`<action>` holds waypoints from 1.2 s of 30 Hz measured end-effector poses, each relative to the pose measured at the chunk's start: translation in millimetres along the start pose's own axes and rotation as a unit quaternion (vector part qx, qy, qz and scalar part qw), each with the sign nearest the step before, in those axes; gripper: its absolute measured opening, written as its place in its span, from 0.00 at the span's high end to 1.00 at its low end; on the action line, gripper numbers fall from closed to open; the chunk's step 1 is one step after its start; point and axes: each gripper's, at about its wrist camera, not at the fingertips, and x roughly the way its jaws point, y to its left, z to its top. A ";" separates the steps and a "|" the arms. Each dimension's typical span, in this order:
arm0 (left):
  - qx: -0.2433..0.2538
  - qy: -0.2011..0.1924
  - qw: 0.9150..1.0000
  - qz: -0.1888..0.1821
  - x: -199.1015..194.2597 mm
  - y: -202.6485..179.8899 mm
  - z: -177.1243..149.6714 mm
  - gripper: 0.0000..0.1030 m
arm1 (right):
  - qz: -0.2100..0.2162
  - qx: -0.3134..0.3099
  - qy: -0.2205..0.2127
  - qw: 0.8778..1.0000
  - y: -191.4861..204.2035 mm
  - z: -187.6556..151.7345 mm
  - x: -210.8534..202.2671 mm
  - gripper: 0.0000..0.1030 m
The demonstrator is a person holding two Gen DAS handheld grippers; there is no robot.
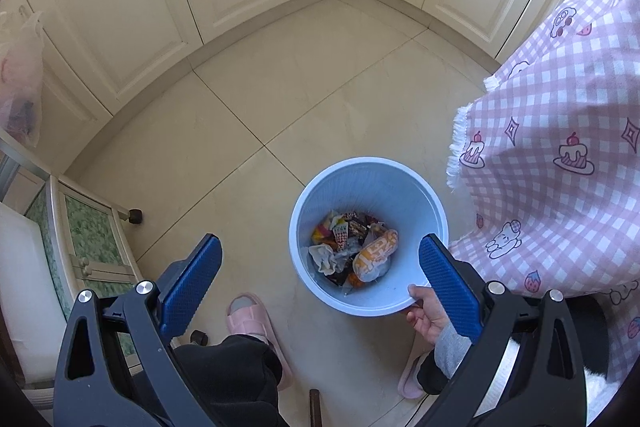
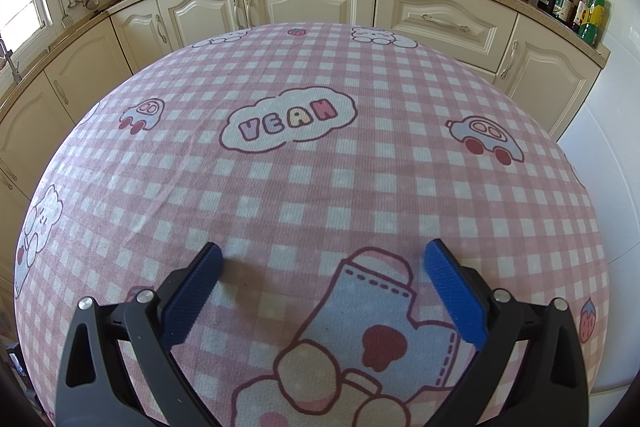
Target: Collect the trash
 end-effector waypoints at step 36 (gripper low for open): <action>-0.006 -0.040 0.999 -0.027 -21.7 -0.7 -5.8 0.07 | 0.000 0.000 0.000 1.000 0.1 -0.1 -0.3 0.04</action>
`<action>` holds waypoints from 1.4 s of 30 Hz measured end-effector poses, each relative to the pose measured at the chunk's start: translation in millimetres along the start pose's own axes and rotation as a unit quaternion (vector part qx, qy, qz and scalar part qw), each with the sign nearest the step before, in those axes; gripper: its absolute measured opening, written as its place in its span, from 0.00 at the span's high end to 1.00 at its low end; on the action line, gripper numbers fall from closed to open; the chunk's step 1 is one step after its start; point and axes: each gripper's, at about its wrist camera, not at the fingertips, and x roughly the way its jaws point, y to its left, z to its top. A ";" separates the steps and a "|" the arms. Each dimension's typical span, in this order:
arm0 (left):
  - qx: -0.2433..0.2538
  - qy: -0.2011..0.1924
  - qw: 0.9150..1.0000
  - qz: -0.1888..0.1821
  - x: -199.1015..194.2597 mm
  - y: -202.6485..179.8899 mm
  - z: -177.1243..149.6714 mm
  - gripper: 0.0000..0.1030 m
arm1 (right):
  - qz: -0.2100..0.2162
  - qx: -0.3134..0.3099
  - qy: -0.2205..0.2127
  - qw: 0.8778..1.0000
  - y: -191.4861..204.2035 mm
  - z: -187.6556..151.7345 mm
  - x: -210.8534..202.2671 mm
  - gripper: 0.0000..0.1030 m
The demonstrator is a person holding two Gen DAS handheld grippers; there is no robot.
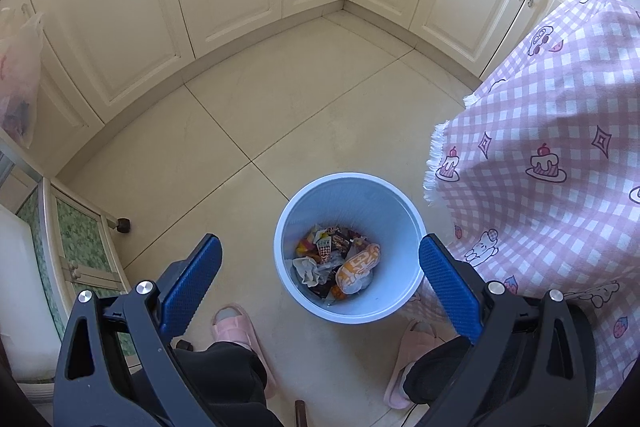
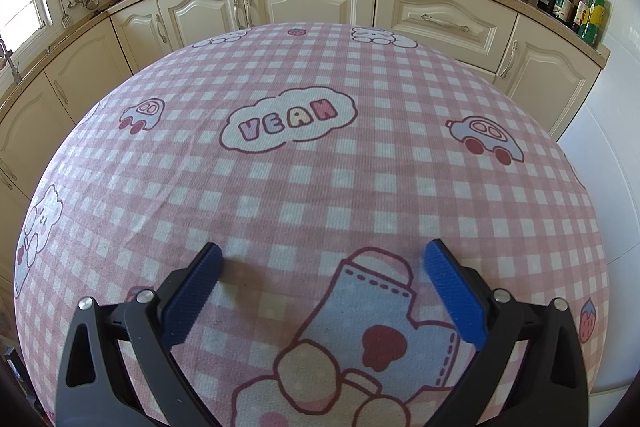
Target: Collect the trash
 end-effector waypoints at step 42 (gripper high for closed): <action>-0.002 0.005 1.000 -0.006 5.9 2.3 0.9 0.07 | 0.000 0.000 0.000 1.000 -0.8 1.0 0.8 0.04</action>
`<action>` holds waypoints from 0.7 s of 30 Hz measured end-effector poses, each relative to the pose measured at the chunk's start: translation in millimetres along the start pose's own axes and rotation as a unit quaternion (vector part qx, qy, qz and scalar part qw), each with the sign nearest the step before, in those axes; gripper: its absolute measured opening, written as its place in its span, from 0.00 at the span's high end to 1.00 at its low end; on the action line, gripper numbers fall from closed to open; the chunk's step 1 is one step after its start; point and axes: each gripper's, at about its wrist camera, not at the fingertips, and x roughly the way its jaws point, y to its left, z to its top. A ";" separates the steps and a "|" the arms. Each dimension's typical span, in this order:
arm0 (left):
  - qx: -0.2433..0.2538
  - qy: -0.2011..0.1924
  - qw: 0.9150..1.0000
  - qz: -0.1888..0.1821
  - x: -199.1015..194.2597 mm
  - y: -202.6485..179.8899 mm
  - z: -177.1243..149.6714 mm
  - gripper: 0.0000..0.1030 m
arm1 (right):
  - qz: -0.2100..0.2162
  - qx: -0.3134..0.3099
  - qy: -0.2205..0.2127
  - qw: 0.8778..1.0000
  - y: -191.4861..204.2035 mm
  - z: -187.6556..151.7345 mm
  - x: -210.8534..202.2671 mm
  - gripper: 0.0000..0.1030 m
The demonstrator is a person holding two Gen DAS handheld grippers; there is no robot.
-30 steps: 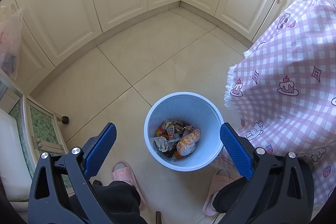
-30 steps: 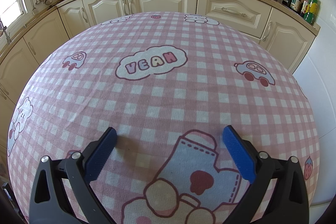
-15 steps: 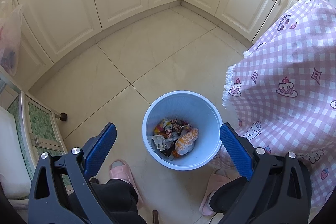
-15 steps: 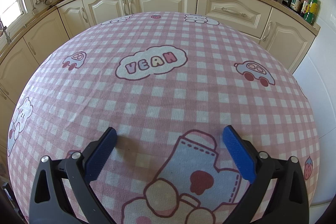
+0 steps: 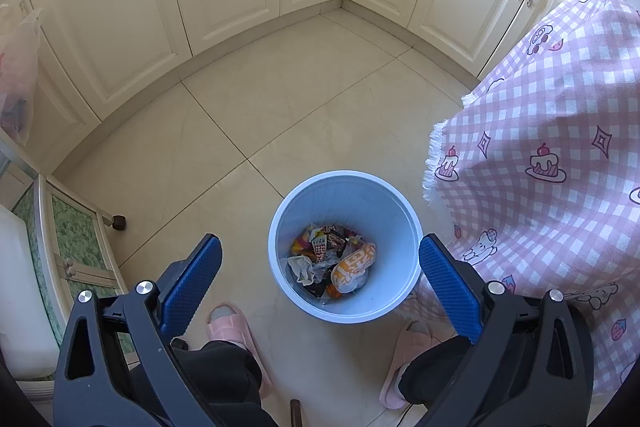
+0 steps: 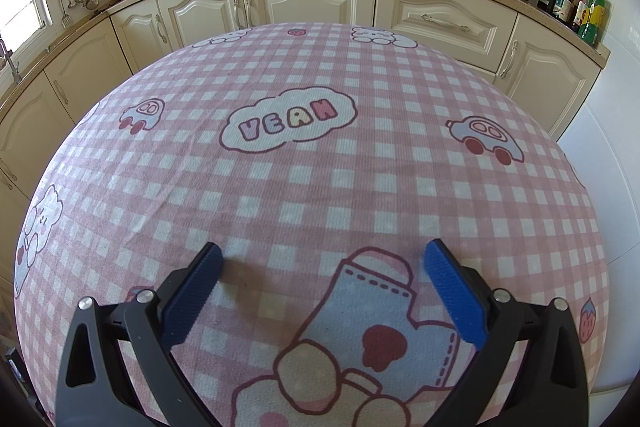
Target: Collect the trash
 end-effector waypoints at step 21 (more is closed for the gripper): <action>0.013 -0.007 1.000 0.002 0.9 -1.5 -2.7 0.07 | 0.000 0.000 0.000 1.000 -0.3 0.4 0.4 0.04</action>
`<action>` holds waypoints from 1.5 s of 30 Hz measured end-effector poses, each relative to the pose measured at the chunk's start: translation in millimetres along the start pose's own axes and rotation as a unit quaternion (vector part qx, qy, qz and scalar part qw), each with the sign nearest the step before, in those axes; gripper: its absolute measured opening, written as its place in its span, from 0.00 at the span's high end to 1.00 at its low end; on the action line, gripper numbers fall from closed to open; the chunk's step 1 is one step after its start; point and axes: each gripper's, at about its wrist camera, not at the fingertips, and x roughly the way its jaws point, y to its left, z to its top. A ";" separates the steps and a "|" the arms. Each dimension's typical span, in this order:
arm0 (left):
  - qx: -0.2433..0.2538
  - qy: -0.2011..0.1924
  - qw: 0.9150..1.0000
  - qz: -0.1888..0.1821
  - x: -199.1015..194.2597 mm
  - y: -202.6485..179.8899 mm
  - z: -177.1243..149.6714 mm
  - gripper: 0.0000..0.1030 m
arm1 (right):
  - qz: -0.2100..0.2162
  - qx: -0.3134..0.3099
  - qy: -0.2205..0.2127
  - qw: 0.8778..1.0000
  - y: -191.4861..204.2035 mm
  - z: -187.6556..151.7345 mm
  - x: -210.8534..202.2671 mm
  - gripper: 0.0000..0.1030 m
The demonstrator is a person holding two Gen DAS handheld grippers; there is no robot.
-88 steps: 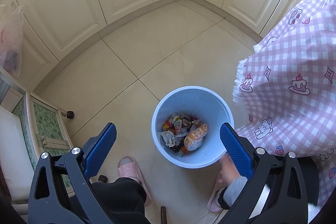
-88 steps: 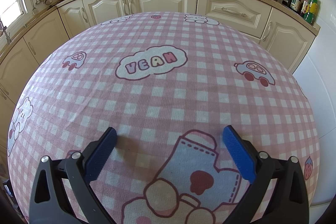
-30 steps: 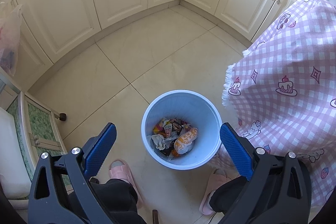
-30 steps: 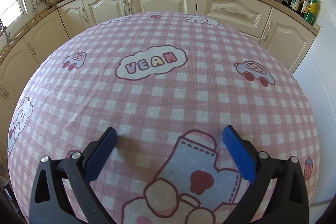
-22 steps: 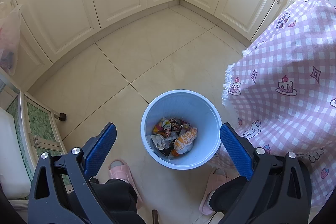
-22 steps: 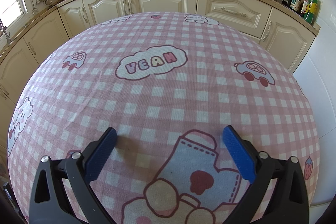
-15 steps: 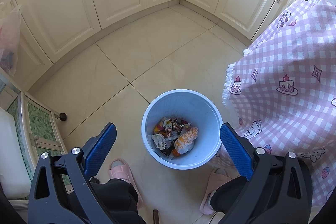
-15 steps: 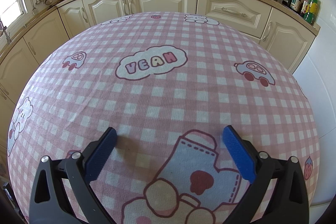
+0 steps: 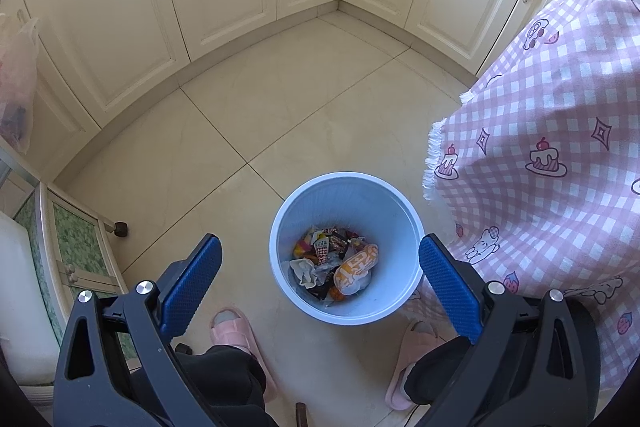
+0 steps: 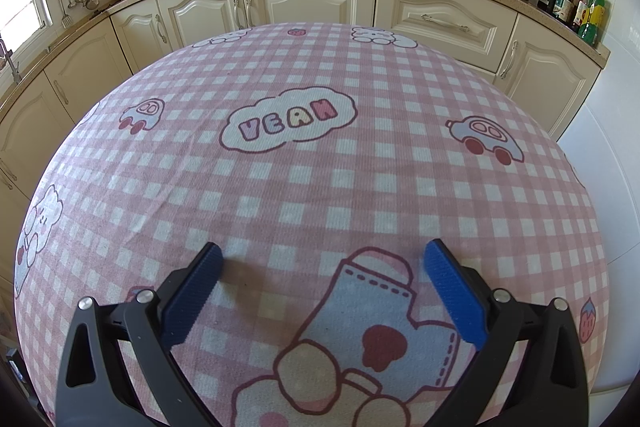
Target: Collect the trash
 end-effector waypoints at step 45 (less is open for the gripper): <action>0.004 0.005 1.000 -0.005 3.6 -2.5 -2.1 0.07 | 0.000 0.000 0.000 1.000 0.8 -1.0 -0.7 0.04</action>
